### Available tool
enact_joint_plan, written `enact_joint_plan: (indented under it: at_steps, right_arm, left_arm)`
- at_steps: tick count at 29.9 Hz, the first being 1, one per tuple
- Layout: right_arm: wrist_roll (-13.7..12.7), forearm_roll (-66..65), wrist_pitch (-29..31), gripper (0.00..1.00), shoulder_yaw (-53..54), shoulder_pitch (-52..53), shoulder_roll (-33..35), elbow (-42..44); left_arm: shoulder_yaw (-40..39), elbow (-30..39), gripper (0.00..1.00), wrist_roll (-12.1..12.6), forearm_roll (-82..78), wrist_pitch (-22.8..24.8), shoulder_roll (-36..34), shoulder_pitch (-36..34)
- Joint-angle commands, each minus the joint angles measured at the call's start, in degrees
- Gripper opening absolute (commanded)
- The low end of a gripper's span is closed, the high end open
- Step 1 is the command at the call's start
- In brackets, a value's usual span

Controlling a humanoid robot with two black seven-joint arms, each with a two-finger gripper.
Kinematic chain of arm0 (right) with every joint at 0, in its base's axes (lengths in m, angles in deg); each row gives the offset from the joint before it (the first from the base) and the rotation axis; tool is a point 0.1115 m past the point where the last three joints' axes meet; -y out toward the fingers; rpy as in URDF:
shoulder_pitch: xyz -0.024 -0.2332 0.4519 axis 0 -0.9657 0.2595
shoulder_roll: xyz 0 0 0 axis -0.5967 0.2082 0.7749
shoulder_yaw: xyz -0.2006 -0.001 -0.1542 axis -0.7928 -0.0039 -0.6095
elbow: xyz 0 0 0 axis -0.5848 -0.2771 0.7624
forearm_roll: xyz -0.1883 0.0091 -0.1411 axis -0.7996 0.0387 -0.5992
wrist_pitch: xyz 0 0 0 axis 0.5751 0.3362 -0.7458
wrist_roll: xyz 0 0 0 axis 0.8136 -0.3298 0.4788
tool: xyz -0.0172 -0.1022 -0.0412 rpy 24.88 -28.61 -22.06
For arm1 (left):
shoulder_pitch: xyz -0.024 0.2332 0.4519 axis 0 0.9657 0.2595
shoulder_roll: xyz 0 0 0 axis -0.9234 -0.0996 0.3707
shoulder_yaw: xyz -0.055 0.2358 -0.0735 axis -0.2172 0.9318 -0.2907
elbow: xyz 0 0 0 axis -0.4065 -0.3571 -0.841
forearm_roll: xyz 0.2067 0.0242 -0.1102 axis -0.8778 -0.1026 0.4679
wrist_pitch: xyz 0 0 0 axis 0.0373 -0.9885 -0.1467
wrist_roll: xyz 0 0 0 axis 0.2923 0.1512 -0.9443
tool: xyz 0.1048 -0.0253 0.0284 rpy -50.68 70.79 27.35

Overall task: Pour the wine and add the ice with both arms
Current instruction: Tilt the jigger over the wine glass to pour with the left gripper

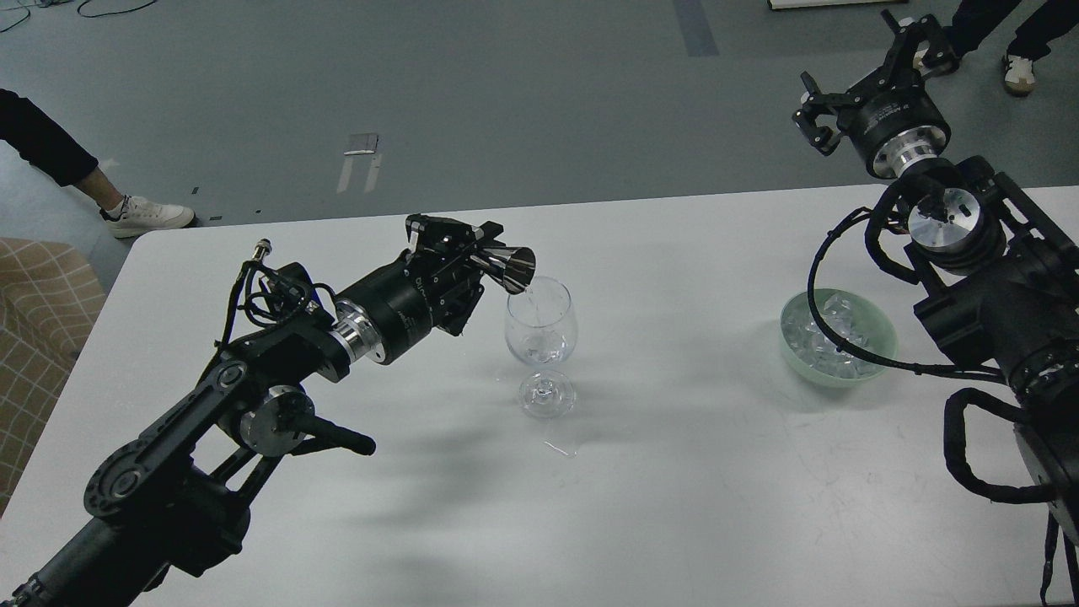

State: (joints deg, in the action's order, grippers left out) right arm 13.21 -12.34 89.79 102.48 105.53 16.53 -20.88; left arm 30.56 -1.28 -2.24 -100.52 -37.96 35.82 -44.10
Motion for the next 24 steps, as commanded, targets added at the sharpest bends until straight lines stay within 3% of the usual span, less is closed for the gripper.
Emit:
enact_joint_plan:
  at_steps: [1,24]
  right_arm:
    - [0.00,0.00,0.09,1.00,-0.02,-0.04,0.00,0.04]
    - [0.00,0.00,0.27,1.00,0.16,-0.04,0.09,0.04]
  left_arm:
    - [0.04,1.07,0.00,0.47,-0.07,0.22,-0.24,-0.09]
    - [0.31,1.25,0.00,0.82,-8.94,1.37,-1.03,-1.32]
